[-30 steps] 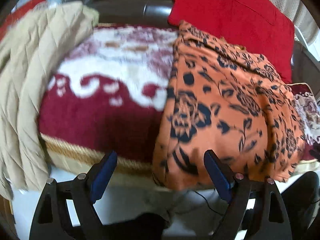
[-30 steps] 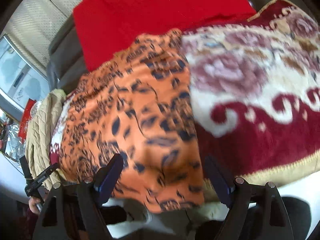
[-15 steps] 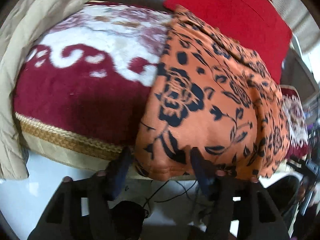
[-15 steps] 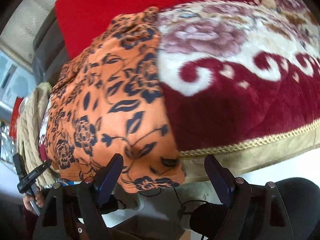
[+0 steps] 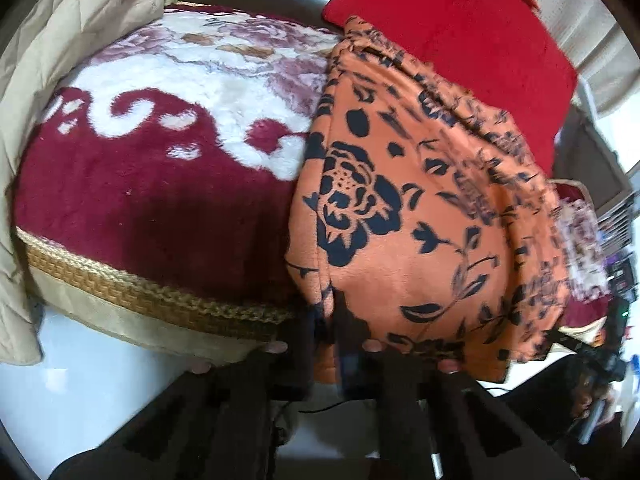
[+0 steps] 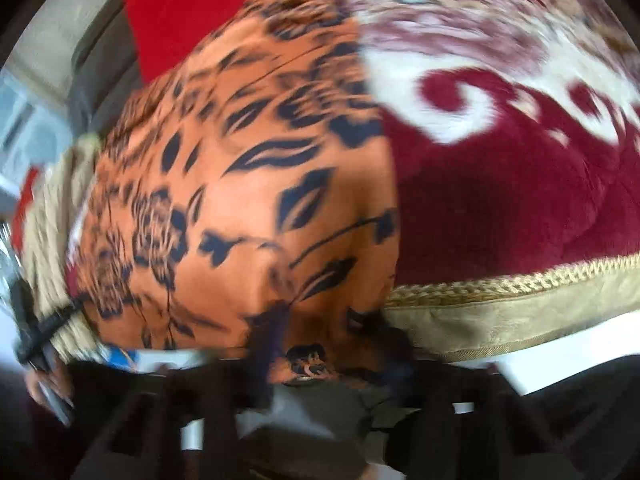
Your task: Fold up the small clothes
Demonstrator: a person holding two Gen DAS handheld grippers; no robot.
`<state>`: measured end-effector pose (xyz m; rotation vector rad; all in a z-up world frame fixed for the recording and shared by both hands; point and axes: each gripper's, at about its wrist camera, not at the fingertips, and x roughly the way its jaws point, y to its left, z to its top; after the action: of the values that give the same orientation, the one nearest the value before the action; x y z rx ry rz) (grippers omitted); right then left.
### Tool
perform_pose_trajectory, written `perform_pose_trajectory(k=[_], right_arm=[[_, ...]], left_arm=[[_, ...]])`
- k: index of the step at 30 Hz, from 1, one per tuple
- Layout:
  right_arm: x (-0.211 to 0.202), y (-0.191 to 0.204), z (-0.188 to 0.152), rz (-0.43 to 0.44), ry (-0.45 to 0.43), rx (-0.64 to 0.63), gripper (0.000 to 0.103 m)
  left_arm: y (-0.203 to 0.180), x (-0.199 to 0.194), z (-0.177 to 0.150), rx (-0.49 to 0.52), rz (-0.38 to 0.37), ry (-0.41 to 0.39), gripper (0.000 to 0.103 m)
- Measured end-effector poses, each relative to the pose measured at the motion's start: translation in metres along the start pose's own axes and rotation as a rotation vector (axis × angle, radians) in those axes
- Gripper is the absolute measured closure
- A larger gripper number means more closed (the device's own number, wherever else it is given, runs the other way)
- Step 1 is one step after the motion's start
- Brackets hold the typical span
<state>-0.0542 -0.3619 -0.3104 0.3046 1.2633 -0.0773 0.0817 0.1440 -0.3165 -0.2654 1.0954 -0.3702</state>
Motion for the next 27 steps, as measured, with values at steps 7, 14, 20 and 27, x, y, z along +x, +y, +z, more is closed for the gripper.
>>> perform_pose_trajectory(k=[7, 14, 20, 27], right_arm=[[-0.024, 0.013, 0.003, 0.057, -0.026, -0.039, 0.08], [-0.005, -0.006, 0.002, 0.065, 0.04, 0.049, 0.069], [-0.002, 0.012, 0.006, 0.059, 0.013, -0.039, 0.091], [-0.059, 0.043, 0.028, 0.169, -0.068, -0.106, 0.092]], left_arm=[[0.008, -0.006, -0.002, -0.031, 0.078, -0.01, 0.05], [0.004, 0.007, -0.002, -0.004, 0.034, 0.034, 0.046], [-0.007, -0.003, -0.002, 0.05, -0.037, 0.003, 0.096], [-0.021, -0.053, 0.034, 0.068, -0.205, -0.074, 0.096]])
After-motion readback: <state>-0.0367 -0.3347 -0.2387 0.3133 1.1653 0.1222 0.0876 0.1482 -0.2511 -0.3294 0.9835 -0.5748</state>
